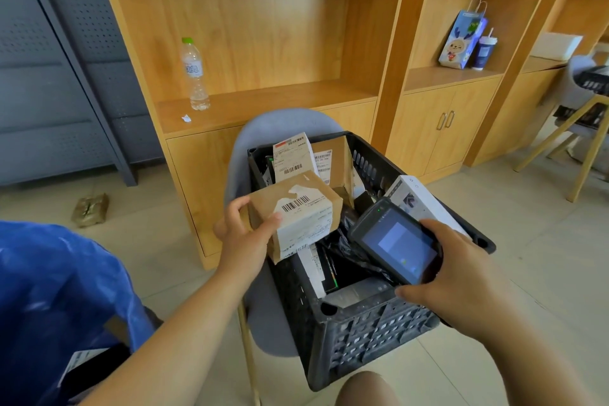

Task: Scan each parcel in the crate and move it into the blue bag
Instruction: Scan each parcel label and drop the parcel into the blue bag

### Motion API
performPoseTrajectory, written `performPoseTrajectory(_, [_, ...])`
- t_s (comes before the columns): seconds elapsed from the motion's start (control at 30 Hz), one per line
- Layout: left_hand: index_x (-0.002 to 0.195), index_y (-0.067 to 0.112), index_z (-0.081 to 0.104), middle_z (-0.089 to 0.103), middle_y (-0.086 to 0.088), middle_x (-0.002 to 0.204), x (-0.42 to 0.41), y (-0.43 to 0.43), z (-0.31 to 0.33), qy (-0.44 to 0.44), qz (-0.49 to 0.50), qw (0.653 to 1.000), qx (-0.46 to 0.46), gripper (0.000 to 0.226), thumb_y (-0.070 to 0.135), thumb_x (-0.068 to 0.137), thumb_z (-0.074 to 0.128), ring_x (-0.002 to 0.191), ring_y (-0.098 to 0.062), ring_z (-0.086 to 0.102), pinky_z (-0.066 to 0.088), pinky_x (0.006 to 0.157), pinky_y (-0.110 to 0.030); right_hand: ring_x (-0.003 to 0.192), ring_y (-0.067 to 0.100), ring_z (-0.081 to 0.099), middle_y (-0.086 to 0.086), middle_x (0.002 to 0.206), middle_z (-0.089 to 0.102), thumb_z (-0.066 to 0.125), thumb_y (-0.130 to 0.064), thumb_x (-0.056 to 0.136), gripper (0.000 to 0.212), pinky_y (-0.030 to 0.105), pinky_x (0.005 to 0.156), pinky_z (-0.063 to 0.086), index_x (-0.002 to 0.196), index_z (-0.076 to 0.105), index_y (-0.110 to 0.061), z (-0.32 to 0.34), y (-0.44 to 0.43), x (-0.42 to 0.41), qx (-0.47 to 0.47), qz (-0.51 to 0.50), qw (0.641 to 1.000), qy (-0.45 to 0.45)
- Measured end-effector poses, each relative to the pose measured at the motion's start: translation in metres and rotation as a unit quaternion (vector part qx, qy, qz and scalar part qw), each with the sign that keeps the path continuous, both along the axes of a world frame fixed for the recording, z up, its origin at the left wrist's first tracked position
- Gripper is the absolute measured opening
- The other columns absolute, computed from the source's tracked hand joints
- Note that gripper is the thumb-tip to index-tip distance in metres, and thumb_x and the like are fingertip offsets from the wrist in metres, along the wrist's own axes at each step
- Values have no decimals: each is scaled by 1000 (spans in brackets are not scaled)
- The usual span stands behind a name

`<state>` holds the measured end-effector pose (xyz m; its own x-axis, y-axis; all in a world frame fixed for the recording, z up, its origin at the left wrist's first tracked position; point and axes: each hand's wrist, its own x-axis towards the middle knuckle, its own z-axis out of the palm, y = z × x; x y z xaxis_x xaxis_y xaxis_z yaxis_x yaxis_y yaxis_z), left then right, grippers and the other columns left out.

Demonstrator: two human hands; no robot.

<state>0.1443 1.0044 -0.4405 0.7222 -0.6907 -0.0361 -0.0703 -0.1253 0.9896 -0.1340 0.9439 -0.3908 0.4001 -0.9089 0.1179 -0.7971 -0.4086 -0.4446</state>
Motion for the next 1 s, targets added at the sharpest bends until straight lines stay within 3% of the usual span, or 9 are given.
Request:
performPoseTrajectory(0.07, [136, 34, 29, 37, -7, 137, 0, 0, -1, 100, -9, 995, 11, 71, 36, 81, 73, 113, -31, 55, 57, 77, -46, 81, 16, 54, -11, 104, 45, 79, -51, 46, 98, 40, 67, 54, 131, 32, -35, 2, 1, 1, 1, 0, 1000, 1])
performPoseTrajectory(0.13, [140, 32, 24, 53, -10, 129, 2, 1, -1, 179, -35, 983, 12, 77, 36, 81, 72, 104, -34, 62, 58, 66, -42, 80, 15, 55, -11, 103, 45, 79, -51, 47, 97, 39, 65, 55, 131, 32, -35, 3, 1, 2, 2, 2, 1000, 3])
performPoseTrajectory(0.23, [136, 32, 32, 58, -9, 124, 7, 3, -1, 193, -26, 981, -12, 73, 31, 78, 76, 103, -33, 63, 56, 64, -39, 80, 15, 55, -12, 104, 46, 78, -51, 47, 98, 39, 65, 55, 132, 32, -34, 6, 3, 3, 0, 5, 1000, 6])
performPoseTrajectory(0.3, [141, 39, 29, 55, -5, 129, 11, 5, -1, 145, -10, 988, -47, 85, 26, 74, 80, 109, -27, 60, 56, 69, -37, 82, 15, 55, -12, 104, 47, 78, -50, 47, 99, 39, 66, 54, 132, 32, -34, 9, 3, 4, -5, 9, 1000, 7])
performPoseTrajectory(0.4, [142, 49, 25, 43, 5, 138, 16, 10, 4, -12, 24, 997, -67, 99, 23, 68, 85, 119, -13, 48, 46, 93, -32, 83, 13, 54, -12, 106, 49, 78, -52, 47, 99, 36, 68, 53, 133, 32, -33, 16, 2, 8, -9, 24, 999, 25])
performPoseTrajectory(0.47, [140, 53, 26, 36, 12, 130, 18, 14, 8, -78, 41, 993, -72, 98, 24, 67, 86, 113, -4, 40, 36, 90, -22, 86, 12, 52, -13, 108, 49, 76, -54, 48, 97, 34, 70, 52, 132, 32, -35, 20, 3, 12, -18, 41, 998, 48])
performPoseTrajectory(0.7, [132, 52, 35, 31, 7, 124, 22, 22, 9, -137, 40, 987, -68, 89, 26, 64, 87, 110, -6, 38, 35, 92, -24, 86, 9, 43, -14, 109, 49, 72, -57, 52, 92, 27, 68, 43, 132, 30, -38, 27, 8, 22, -35, 76, 989, 125])
performPoseTrajectory(0.83, [131, 54, 34, 31, 7, 123, 23, 25, 8, -161, 38, 984, -70, 90, 29, 64, 87, 108, -5, 38, 33, 89, -19, 87, 8, 45, -15, 106, 48, 71, -57, 53, 90, 27, 69, 46, 131, 29, -39, 29, 10, 23, -42, 78, 987, 134])
performPoseTrajectory(1.0, [133, 53, 34, 30, 8, 125, 23, 31, 9, -160, 43, 983, -78, 90, 30, 63, 87, 113, -6, 37, 38, 100, -29, 89, 10, 48, -13, 111, 51, 72, -57, 54, 94, 29, 72, 50, 134, 28, -35, 29, 15, 24, -53, 75, 988, 126])
